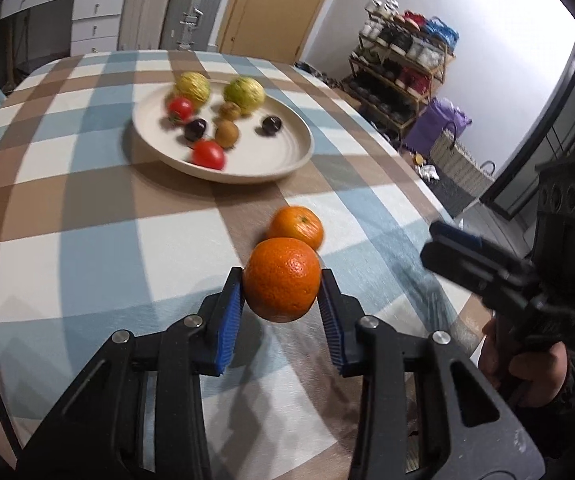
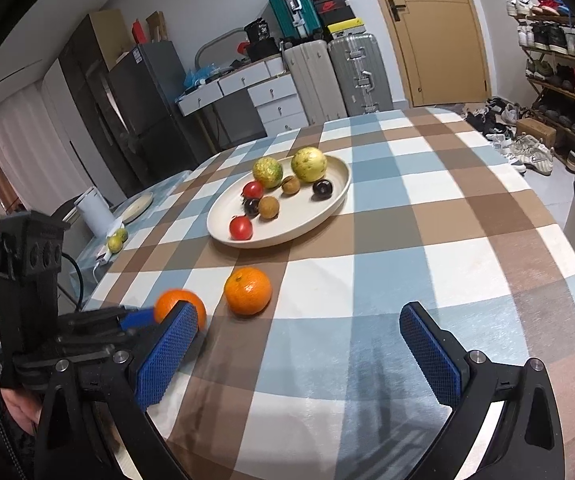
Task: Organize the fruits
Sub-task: 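Grasp the other orange with the right gripper while the left holds its orange, then carry both oranges onto the cream plate and open both grippers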
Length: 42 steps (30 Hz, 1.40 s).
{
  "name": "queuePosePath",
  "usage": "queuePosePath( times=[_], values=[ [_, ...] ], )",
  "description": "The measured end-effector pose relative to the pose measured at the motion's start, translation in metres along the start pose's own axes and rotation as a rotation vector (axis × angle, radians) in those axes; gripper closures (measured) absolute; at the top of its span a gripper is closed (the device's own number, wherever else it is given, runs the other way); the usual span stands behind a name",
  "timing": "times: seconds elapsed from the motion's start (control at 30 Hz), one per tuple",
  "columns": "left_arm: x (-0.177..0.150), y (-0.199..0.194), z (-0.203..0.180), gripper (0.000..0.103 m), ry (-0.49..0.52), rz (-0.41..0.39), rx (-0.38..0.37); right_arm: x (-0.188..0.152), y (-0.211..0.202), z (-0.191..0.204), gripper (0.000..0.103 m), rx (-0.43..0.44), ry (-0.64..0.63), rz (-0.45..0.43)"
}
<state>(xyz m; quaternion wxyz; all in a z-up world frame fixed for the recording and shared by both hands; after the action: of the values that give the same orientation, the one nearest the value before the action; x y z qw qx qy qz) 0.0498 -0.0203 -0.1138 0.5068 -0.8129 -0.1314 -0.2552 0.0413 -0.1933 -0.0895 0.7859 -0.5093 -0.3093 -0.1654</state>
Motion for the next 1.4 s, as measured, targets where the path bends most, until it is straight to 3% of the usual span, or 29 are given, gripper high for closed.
queuePosePath(
  times=[0.27, 0.67, 0.7, 0.77, 0.9, 1.07, 1.13, 1.4],
  values=[
    [0.004, -0.032, 0.039, 0.069, -0.067, -0.074, 0.025, 0.001, 0.027, 0.010, 0.000, 0.021, -0.003, 0.078],
    [0.005, -0.032, 0.076, 0.069, -0.110, -0.079, -0.009, 0.022, 0.079, 0.031, 0.002, 0.007, -0.065, 0.172],
    [0.005, -0.031, 0.077, 0.069, -0.111, -0.080, -0.013, 0.023, 0.083, 0.034, 0.004, 0.005, -0.081, 0.179],
    [0.006, -0.030, 0.078, 0.069, -0.112, -0.083, -0.028, 0.025, 0.089, 0.039, 0.019, 0.003, -0.109, 0.191],
    [0.007, -0.027, 0.082, 0.069, -0.119, -0.081, -0.039, 0.024, 0.100, 0.046, 0.024, -0.009, -0.145, 0.215],
    [0.009, -0.023, 0.082, 0.069, -0.119, -0.076, -0.039, 0.027, 0.104, 0.049, 0.055, 0.001, -0.169, 0.224],
    [0.010, -0.021, 0.081, 0.069, -0.117, -0.075, -0.036, 0.028, 0.105, 0.047, 0.061, -0.012, -0.170, 0.223],
    [0.016, -0.020, 0.079, 0.069, -0.109, -0.071, -0.008, 0.030, 0.096, 0.041, 0.061, 0.031, -0.142, 0.195]
  ],
)
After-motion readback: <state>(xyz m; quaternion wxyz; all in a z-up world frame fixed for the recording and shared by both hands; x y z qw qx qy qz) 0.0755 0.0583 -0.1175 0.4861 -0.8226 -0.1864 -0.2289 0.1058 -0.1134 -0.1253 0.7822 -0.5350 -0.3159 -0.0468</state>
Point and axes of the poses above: each gripper's, at about its wrist camera, not at the fingertips, and y roughly the way its jaws point, z to its left, x to its top, the point moved 2 cm from there along y, roughly the way its jaws point, and after that the axes turned 7 degrees about z, right-handed, at the moved point
